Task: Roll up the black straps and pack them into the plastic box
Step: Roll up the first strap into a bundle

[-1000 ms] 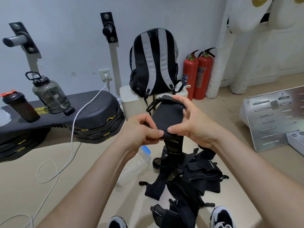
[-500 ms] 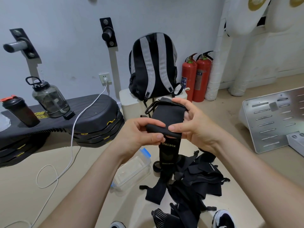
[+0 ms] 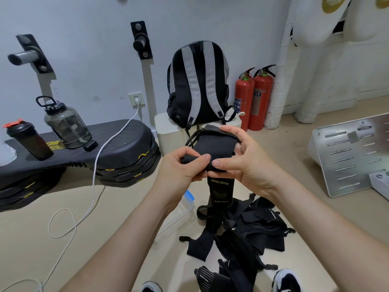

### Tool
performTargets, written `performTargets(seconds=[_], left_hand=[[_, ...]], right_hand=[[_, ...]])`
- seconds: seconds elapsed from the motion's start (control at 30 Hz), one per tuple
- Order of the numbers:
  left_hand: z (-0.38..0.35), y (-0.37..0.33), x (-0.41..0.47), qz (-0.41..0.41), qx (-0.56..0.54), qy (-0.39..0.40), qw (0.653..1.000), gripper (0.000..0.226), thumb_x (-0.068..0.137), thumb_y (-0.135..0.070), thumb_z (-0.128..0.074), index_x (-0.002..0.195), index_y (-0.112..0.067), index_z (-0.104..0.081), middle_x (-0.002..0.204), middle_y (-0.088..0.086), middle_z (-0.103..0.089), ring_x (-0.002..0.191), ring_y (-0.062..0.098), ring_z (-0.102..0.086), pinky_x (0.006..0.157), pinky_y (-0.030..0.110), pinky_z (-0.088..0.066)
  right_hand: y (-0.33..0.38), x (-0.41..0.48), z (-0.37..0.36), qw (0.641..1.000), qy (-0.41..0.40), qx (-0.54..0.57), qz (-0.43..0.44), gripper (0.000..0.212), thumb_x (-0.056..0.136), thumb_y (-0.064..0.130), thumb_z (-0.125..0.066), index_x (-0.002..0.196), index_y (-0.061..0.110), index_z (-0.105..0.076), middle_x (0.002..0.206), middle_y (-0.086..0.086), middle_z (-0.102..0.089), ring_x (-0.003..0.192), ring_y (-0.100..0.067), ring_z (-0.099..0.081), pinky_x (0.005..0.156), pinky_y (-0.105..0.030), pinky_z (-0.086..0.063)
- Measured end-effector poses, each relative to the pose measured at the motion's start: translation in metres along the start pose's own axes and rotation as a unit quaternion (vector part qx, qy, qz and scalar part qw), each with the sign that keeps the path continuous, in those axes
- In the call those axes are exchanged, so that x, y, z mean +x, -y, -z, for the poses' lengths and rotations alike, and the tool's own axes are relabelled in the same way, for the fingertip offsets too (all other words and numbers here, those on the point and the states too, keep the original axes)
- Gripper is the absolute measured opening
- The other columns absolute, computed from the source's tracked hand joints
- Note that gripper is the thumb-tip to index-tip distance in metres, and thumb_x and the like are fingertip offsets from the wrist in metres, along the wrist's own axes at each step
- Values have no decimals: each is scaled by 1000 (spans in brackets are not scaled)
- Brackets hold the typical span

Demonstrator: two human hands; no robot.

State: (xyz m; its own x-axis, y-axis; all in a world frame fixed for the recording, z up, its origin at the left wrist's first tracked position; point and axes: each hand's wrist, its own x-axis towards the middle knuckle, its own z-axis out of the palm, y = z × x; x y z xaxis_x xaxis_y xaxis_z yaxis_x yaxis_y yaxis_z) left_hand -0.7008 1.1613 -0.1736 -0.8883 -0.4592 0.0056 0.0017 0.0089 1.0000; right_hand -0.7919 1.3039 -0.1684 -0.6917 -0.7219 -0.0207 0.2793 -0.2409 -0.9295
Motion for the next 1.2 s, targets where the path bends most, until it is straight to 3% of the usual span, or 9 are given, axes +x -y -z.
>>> performTargets(seconds=[0.2,0.33,0.4,0.57,0.73,0.9,1.03,1.2], left_hand=[[1,-2,-2,-9,1,11,1000,12,85,-5,-75,83,-10,-64,64,2,-63,52,15,-60,55,23,-52],[14,-8,-2,-20,4,107,994,30,80,10,-72,98,-13,-69,73,5,-69,62,17,-69,64,23,-56],[17,-7,-1,-27,-4,114,993,30,79,11,-70,99,-11,-69,72,5,-70,62,17,-69,63,22,-56],[14,-4,0,-11,-22,106,994,21,71,-14,-73,91,-10,-69,69,10,-70,60,17,-67,58,21,-53],[10,2,0,-3,-6,70,998,8,83,-8,-72,89,-12,-71,76,6,-71,71,16,-70,65,20,-53],[-1,4,-1,28,-75,34,996,20,71,-24,-77,86,-12,-73,83,7,-74,84,22,-73,76,25,-56],[-5,2,-2,48,-57,-8,997,7,81,-18,-78,86,-14,-74,76,3,-72,70,15,-69,63,22,-49],[-3,-2,-1,54,38,-39,997,25,84,-34,-77,93,-11,-72,61,-10,-59,52,8,-53,53,20,-39]], right_hand=[[-3,1,2,994,-57,-88,13,69,76,-19,-71,130,21,-53,120,-18,-66,104,-30,-70,81,-41,-60],[3,1,3,997,-70,-35,19,61,77,-19,-69,125,17,-56,114,-20,-68,95,-27,-72,71,-36,-61],[5,-1,3,998,-62,-14,10,60,78,-19,-66,127,13,-55,114,-21,-67,89,-28,-73,68,-36,-62],[3,-1,0,999,-52,-9,3,62,81,-20,-63,134,10,-51,115,-24,-66,87,-30,-73,65,-36,-61],[1,0,1,998,-61,-24,21,64,78,-20,-67,133,9,-53,108,-21,-70,91,-28,-73,69,-32,-59],[1,-2,-3,998,-67,-2,21,72,63,1,-79,130,10,-53,109,-20,-72,97,-31,-73,80,-41,-61],[0,-2,-4,996,-77,-46,31,75,59,4,-81,129,11,-54,112,-20,-70,99,-30,-73,84,-42,-61],[-5,1,-4,991,-93,-88,40,55,79,-4,-76,127,13,-55,112,-16,-71,94,-25,-74,76,-37,-61]])
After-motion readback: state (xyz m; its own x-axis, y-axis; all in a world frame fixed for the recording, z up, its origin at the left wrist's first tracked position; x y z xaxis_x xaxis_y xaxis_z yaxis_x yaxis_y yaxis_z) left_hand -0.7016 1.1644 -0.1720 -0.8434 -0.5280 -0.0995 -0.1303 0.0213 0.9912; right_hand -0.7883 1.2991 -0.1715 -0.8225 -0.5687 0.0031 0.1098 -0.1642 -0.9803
